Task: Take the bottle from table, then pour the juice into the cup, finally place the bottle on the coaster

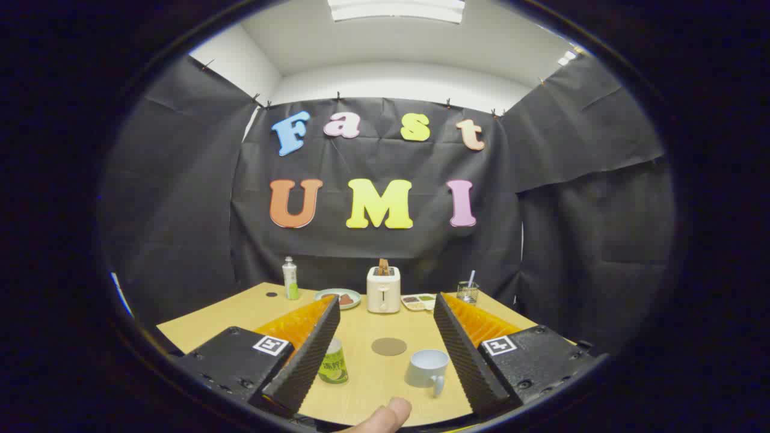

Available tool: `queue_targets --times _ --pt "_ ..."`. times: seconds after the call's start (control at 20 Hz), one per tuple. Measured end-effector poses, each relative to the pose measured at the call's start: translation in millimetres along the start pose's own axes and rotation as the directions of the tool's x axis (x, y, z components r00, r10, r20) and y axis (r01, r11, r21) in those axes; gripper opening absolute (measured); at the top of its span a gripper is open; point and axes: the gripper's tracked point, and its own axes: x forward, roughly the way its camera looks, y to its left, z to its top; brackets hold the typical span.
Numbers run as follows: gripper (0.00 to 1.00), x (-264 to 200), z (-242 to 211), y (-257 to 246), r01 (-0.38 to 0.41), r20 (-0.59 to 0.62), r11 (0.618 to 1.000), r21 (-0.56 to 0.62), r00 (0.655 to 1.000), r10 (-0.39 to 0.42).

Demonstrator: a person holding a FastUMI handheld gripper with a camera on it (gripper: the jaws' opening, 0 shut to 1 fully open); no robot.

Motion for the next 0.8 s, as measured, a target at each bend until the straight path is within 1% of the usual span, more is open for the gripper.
queue_targets --times 0.15,0.55,0.8 --pt "1.0 2 -2 -6 0.024 -0.011 1.0 -0.015 1.0 -0.024" --pt "1.0 11 -8 -1 0.0 -0.023 1.0 0.018 1.0 0.0" --pt "1.0 15 -11 7 -0.016 -0.023 1.0 0.011 1.0 0.016"
